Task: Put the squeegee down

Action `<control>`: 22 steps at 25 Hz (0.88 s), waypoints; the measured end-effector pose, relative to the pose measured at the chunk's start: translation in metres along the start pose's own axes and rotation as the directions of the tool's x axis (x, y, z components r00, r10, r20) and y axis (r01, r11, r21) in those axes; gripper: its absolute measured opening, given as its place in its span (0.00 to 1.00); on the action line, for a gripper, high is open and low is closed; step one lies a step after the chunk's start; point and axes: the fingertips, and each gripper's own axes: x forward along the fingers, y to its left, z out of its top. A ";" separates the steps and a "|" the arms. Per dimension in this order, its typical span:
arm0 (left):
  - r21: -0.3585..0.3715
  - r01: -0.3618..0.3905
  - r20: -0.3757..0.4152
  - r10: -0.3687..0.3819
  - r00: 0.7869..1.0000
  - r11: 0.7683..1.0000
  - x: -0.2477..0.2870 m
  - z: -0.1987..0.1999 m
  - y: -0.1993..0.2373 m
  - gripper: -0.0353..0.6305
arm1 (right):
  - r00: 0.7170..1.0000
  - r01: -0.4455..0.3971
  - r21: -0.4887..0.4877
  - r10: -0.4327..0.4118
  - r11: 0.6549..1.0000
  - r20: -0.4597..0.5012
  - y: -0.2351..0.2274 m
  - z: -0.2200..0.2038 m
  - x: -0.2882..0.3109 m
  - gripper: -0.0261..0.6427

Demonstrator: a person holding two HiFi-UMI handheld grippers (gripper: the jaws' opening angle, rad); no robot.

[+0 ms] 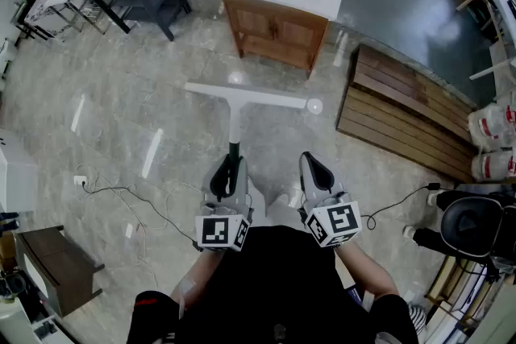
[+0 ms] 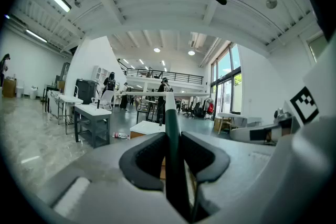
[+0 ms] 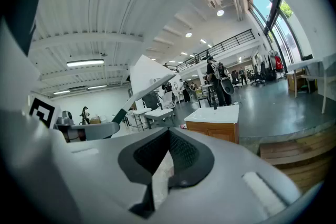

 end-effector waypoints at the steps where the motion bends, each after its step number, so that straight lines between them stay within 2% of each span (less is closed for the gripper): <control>1: 0.011 0.006 -0.002 -0.006 1.000 1.000 -0.001 0.003 0.000 0.21 | 1.000 0.002 -0.006 -0.002 1.000 0.008 0.003 0.003 -0.003 0.04; 8: 0.020 0.033 0.019 -0.033 0.999 0.999 -0.009 0.016 -0.009 0.21 | 0.999 0.034 -0.019 -0.033 0.999 0.036 0.007 0.019 -0.022 0.04; 14: 0.003 -0.018 0.015 0.018 1.000 1.000 -0.019 0.011 0.009 0.21 | 0.999 0.019 -0.023 -0.018 1.000 0.027 0.014 0.012 -0.017 0.04; 22: -0.017 -0.025 0.024 0.025 0.999 1.000 -0.042 0.013 0.052 0.21 | 1.000 -0.029 -0.052 0.029 0.998 0.001 0.075 0.001 0.004 0.04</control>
